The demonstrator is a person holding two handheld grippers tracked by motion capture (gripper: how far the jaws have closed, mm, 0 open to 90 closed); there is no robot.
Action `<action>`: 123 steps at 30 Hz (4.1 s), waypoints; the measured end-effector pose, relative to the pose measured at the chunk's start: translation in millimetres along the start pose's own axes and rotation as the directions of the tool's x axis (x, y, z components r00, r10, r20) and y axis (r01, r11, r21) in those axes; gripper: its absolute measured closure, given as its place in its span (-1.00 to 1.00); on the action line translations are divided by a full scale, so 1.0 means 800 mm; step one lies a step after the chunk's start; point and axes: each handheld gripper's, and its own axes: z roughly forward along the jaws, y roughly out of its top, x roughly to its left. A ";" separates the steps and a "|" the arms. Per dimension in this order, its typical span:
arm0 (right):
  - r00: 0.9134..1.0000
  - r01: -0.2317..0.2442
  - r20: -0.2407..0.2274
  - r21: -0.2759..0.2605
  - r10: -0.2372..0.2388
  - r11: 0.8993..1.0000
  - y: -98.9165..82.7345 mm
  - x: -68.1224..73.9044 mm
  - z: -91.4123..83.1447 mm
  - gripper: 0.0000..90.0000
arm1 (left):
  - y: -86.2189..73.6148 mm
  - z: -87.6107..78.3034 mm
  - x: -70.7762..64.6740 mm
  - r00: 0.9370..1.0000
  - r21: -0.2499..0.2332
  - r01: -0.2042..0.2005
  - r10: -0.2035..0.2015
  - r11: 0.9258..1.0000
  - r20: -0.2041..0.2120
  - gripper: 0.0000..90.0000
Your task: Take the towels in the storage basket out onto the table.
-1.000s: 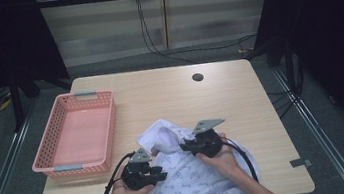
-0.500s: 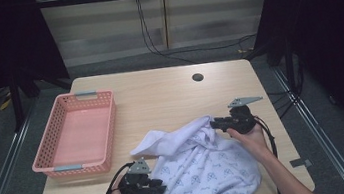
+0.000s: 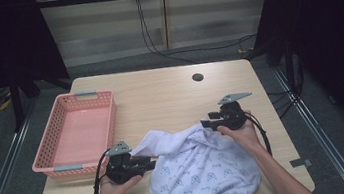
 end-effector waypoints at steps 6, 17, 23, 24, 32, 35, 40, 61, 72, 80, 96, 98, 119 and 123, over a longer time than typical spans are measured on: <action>0.999 -0.041 0.020 0.048 0.040 0.998 -0.016 -0.005 0.028 0.45 | -0.004 -0.011 0.011 0.999 -0.038 0.034 -0.034 0.999 -0.011 0.40; 0.997 -0.055 0.054 -0.042 0.057 0.998 -0.039 -0.027 -0.038 1.00 | 0.006 -0.005 0.022 0.998 -0.044 0.056 -0.058 0.997 -0.030 0.28; 0.995 -0.058 0.076 -0.056 0.062 0.997 -0.047 -0.040 -0.064 1.00 | 0.021 0.007 0.037 0.996 -0.069 0.071 -0.075 0.995 -0.051 0.20; 0.995 -0.059 0.073 -0.056 0.063 0.997 -0.049 -0.043 -0.065 1.00 | 0.024 0.010 0.040 0.994 -0.077 0.099 -0.102 0.992 -0.032 0.17; 0.997 -0.053 0.055 -0.062 0.056 0.997 -0.052 -0.043 -0.071 1.00 | 0.048 0.034 0.050 0.995 -0.084 0.081 -0.086 0.993 -0.050 0.09; 0.997 -0.051 0.056 -0.062 0.055 0.997 -0.055 -0.045 -0.076 1.00 | 0.041 0.036 0.054 0.994 -0.051 0.074 -0.077 0.996 -0.072 0.06; 0.996 -0.061 0.056 -0.062 0.065 0.996 -0.062 -0.050 -0.077 1.00 | 0.029 0.040 0.051 0.992 -0.005 0.052 -0.053 0.999 -0.118 0.08; 0.999 -0.050 0.002 -0.064 0.050 0.997 -0.073 -0.032 -0.092 1.00 | 0.022 0.038 0.029 0.999 -0.001 0.038 -0.038 0.999 0.029 0.96; 0.997 -0.050 0.043 -0.305 0.066 0.951 -0.008 -0.051 -0.168 1.00 | 0.090 -0.025 0.021 1.000 -0.214 -0.019 0.019 0.977 -0.002 0.96; 0.997 -0.037 0.043 -0.402 0.060 0.915 0.062 -0.061 -0.181 1.00 | 0.152 -0.060 0.037 0.999 -0.310 -0.027 0.013 0.950 -0.047 0.96; 0.993 -0.060 0.075 -0.311 0.088 0.948 0.088 -0.094 -0.127 0.94 | 0.179 -0.013 0.124 0.970 -0.199 0.110 -0.148 0.974 -0.190 0.49; 0.996 -0.042 0.065 -0.272 0.062 0.962 0.072 -0.089 -0.112 0.87 | 0.174 -0.010 0.127 0.966 -0.198 0.117 -0.158 0.973 -0.203 0.35; 0.999 -0.042 -0.028 0.000 0.042 0.999 0.006 -0.048 0.062 0.28 | 0.136 -0.022 0.132 0.979 -0.151 0.094 -0.119 0.984 -0.166 0.68; 0.999 -0.038 -0.022 0.026 0.039 0.999 0.017 -0.045 0.089 0.34 | 0.133 -0.026 0.136 0.980 -0.160 0.115 -0.138 0.980 -0.141 0.56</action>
